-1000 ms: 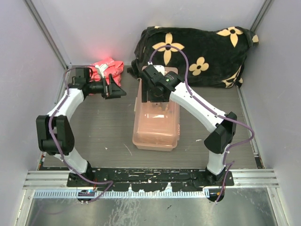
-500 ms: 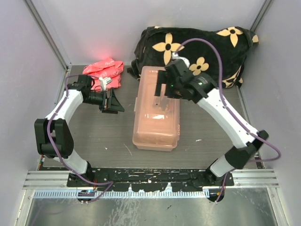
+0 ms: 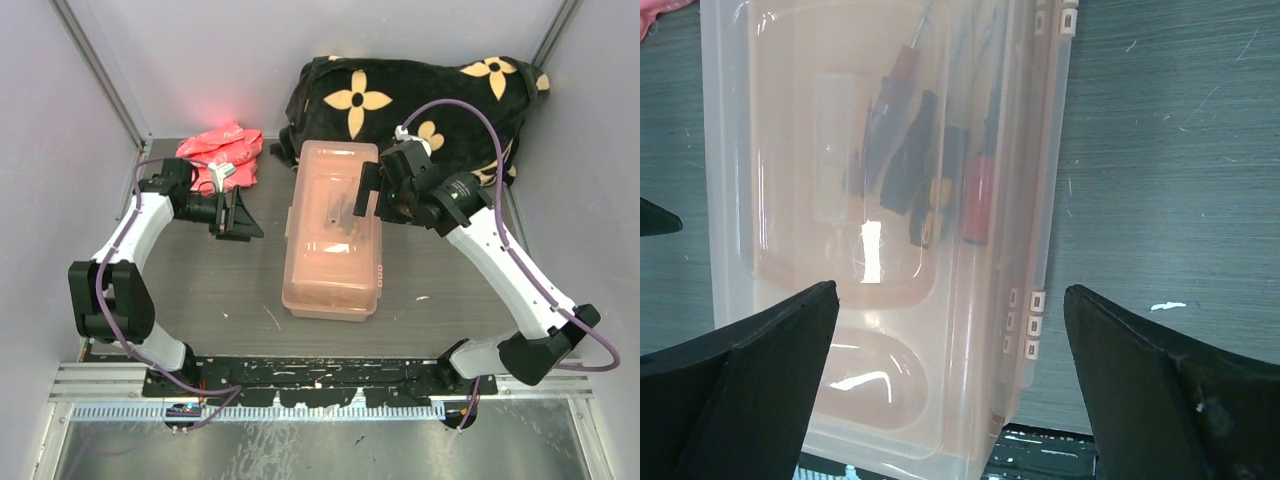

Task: Pack the tool kit

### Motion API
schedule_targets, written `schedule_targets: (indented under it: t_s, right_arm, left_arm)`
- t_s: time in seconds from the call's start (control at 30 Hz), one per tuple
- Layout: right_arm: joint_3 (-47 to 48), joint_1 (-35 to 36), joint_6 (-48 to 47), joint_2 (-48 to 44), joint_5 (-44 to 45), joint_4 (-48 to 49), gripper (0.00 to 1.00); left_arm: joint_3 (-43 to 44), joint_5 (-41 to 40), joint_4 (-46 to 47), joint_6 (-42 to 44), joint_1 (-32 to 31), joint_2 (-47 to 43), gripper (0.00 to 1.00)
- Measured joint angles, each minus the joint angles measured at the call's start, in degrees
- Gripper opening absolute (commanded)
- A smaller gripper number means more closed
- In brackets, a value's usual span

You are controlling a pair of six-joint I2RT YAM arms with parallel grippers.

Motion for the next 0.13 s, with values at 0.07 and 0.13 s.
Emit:
schedule_targets:
  t_s: [0.07, 0.13]
  right_arm:
    - [-0.5, 0.0, 0.0, 0.0, -0.3, 0.2, 1.00]
    - [-0.9, 0.0, 0.0, 0.0, -0.5, 0.6, 1.00]
  left_arm:
    - [-0.4, 0.6, 0.2, 0.0, 0.0, -0.3, 0.98]
    - [-1.5, 1.4, 0.7, 0.0, 0.0, -0.5, 0.98]
